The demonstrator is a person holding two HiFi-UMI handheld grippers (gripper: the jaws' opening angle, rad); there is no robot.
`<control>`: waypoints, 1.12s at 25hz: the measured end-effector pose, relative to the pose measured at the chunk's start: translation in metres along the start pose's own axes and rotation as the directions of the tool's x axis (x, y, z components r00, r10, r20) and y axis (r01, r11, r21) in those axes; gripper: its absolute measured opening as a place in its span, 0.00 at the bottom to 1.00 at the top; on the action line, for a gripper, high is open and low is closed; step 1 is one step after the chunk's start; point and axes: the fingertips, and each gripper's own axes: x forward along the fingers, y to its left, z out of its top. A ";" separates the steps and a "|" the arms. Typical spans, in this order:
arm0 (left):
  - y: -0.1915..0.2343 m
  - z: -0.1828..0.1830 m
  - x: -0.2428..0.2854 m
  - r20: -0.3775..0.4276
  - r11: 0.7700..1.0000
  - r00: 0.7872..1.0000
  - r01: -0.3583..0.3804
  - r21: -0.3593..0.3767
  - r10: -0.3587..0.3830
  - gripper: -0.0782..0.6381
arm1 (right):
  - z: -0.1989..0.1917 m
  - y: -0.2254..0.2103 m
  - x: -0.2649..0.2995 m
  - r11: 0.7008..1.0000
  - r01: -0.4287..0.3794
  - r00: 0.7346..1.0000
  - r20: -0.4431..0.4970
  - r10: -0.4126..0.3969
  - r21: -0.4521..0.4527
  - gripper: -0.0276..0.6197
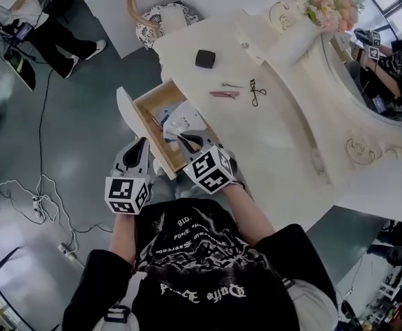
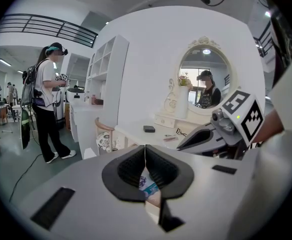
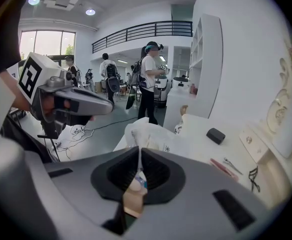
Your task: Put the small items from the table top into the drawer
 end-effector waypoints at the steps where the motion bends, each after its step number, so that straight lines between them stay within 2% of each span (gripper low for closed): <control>1: 0.005 0.001 0.001 0.000 1.000 1.000 -0.002 -0.003 0.002 0.13 | 0.002 0.002 0.005 1.000 -0.006 1.000 -0.004 0.006 0.002 0.08; 11: 0.040 0.004 0.011 -0.024 1.000 1.000 -0.010 -0.016 0.010 0.13 | -0.010 0.000 0.060 0.998 -0.046 0.994 -0.098 0.051 0.050 0.08; 14: 0.053 0.005 0.012 -0.032 1.000 0.999 -0.021 -0.017 0.020 0.13 | -0.017 -0.009 0.078 0.997 -0.031 0.991 -0.129 0.040 0.073 0.08; 17: 0.065 0.006 0.013 -0.040 1.000 0.999 -0.023 -0.017 0.023 0.13 | -0.020 -0.010 0.094 0.998 -0.028 0.987 -0.159 0.036 0.052 0.08; 20: 0.075 0.007 0.018 -0.050 1.000 0.999 -0.021 -0.013 0.020 0.13 | -0.024 -0.017 0.110 0.995 -0.008 0.984 -0.175 0.025 0.096 0.08; 24: 0.088 0.007 0.020 -0.061 1.000 0.998 -0.013 -0.001 0.013 0.13 | -0.028 -0.019 0.128 0.997 0.004 0.978 -0.209 0.011 0.071 0.08; 28: 0.100 0.010 0.034 -0.076 1.000 0.997 -0.003 0.007 0.003 0.13 | -0.035 -0.035 0.146 0.993 0.037 0.972 -0.233 -0.011 0.109 0.08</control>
